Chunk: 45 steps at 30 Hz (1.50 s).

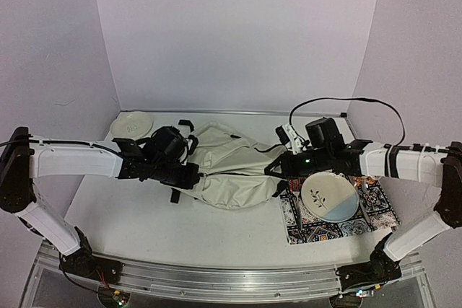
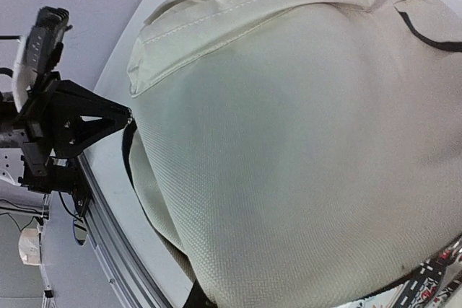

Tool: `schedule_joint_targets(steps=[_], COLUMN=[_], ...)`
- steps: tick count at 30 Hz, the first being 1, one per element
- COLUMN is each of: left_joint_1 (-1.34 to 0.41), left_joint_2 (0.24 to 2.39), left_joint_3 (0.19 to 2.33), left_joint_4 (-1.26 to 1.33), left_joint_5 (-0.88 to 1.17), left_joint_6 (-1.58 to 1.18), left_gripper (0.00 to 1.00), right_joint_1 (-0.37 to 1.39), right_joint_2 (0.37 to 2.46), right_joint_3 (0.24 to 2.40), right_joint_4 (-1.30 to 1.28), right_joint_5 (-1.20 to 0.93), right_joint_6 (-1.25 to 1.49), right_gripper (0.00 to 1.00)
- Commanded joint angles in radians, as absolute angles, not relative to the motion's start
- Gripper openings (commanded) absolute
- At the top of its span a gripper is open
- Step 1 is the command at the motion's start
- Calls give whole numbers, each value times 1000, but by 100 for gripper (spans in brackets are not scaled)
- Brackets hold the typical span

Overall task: Pack the student bag
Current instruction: Zip the largest pocket of the bag in the student bag, then adjust the student bag at the center of the board.

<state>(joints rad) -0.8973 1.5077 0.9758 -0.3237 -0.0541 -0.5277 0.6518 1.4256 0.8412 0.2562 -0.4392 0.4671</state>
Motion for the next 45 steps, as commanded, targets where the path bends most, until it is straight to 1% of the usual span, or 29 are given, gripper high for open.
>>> schedule_joint_targets(steps=[1,4,8,14,19,24,27,28,32,33,35,38,40,42,44,45], left_joint_1=[-815,-766,-714,-628,-601,-576,-547,-529,-477,-468,-457,-448,-447,-447,-446,-447], left_joint_2=[1451,1447,1462,1515,1526,1478,1425,1403,1350,1344,1338,1317,1291,1256,1219,1201], left_joint_3=[875,834,840,904,932,899,855,842,794,786,773,754,746,743,742,743], left_joint_4=[-391,-416,-434,-437,-434,-429,-416,-410,-375,-369,-361,-345,-339,-337,-338,-339], left_joint_5=[-221,-269,-309,-358,-396,-436,-450,-451,-438,-434,-432,-432,-425,-413,-395,-385], left_joint_6=[-559,-569,-578,-569,-568,-589,-604,-610,-611,-610,-608,-606,-606,-603,-599,-596], left_gripper=[0,0,0,0,0,0,0,0,1,1,2,3,5,14,29,36], right_joint_1=[567,556,574,736,905,1045,1110,1136,1166,1166,1166,1158,1140,1103,1045,1008], right_joint_2=[1303,1289,1329,1386,1438,1535,1618,1652,1745,1749,1740,1713,1686,1651,1614,1597], right_joint_3=[827,829,838,895,953,1029,1113,1142,1264,1281,1306,1342,1341,1320,1291,1279], right_joint_4=[225,220,233,245,244,232,208,199,127,112,65,5,-34,-46,-48,-48], right_joint_5=[-432,-463,-551,-558,-553,-554,-549,-548,-517,-483,-424,-356,-317,-273,-240,-224], right_joint_6=[441,433,425,423,437,453,458,457,449,446,431,395,380,374,368,366], right_gripper=[0,0,0,0,0,0,1,2,22,30,43,58,63,70,78,80])
